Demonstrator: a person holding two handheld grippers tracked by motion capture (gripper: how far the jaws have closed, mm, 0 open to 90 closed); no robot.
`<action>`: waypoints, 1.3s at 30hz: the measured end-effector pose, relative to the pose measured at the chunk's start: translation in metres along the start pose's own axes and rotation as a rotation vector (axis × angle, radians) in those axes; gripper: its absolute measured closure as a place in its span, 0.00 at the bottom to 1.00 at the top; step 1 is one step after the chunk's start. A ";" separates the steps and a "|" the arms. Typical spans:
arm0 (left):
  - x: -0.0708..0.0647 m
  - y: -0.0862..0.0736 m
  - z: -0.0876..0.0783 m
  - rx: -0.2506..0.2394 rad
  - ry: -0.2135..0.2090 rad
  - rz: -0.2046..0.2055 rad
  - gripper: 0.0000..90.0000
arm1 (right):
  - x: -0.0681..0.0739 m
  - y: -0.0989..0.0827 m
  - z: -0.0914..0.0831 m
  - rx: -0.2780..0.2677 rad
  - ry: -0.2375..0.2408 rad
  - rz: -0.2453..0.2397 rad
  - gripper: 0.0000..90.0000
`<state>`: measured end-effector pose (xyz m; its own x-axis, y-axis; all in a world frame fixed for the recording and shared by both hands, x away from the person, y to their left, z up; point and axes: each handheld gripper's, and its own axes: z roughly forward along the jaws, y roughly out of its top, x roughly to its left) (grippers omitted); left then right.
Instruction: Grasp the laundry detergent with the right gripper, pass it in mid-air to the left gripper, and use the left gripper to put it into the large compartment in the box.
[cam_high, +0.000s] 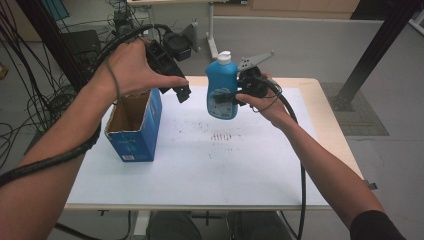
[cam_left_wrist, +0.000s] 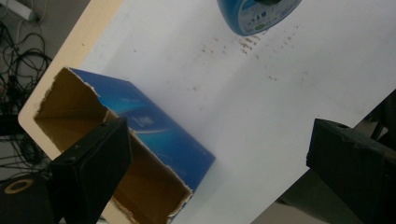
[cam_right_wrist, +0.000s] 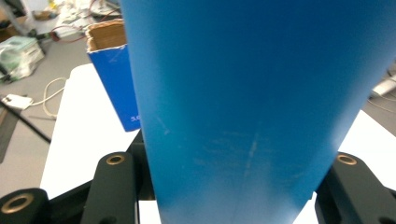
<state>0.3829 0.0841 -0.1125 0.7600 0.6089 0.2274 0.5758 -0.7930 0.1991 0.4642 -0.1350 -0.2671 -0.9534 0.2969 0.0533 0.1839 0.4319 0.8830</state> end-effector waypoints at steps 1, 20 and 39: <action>0.002 0.001 -0.001 0.011 -0.007 0.016 0.07 | 0.001 0.001 0.003 0.003 0.009 -0.007 0.50; 0.022 0.011 0.003 0.060 -0.081 0.238 0.08 | 0.027 0.017 0.051 0.016 0.161 -0.090 0.50; 0.019 0.020 0.009 0.095 -0.173 0.327 0.07 | 0.048 0.024 0.078 0.007 0.295 -0.173 0.50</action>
<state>0.4110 0.0796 -0.1127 0.9432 0.3173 0.0983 0.3136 -0.9482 0.0513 0.4414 -0.0442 -0.2799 -0.9985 -0.0395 0.0367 0.0144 0.4605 0.8875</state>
